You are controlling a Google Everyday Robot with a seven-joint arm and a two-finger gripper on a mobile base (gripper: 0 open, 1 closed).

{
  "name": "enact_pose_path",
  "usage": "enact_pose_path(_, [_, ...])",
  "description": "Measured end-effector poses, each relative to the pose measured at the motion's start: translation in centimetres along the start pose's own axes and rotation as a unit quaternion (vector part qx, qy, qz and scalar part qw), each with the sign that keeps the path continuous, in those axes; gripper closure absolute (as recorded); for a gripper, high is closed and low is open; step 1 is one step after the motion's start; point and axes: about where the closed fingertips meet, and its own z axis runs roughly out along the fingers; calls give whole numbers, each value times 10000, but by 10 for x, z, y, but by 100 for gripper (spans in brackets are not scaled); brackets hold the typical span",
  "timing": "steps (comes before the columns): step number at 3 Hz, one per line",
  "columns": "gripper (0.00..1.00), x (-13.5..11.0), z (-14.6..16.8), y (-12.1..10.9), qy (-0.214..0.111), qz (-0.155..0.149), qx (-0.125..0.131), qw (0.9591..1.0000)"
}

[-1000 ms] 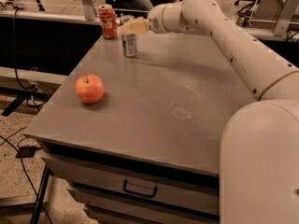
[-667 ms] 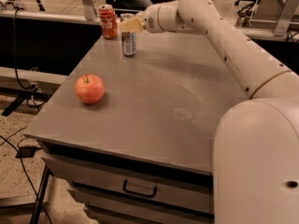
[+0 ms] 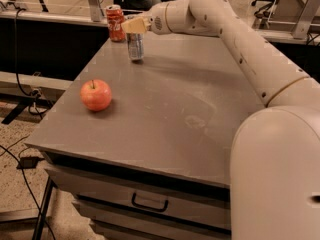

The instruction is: Move redbull can near apple

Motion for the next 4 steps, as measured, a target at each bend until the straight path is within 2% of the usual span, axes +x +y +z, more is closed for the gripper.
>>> enact_pose_path(1, [100,-9,-51,41,-137,151,-87,9998])
enact_pose_path(2, [100,-9,-50,42,-158,136,-114,9997])
enact_pose_path(3, [100,-7,-48,62,-423,-83,-608,9972])
enact_pose_path(4, [100,-10,-61,110,-779,-433,-1275,9878])
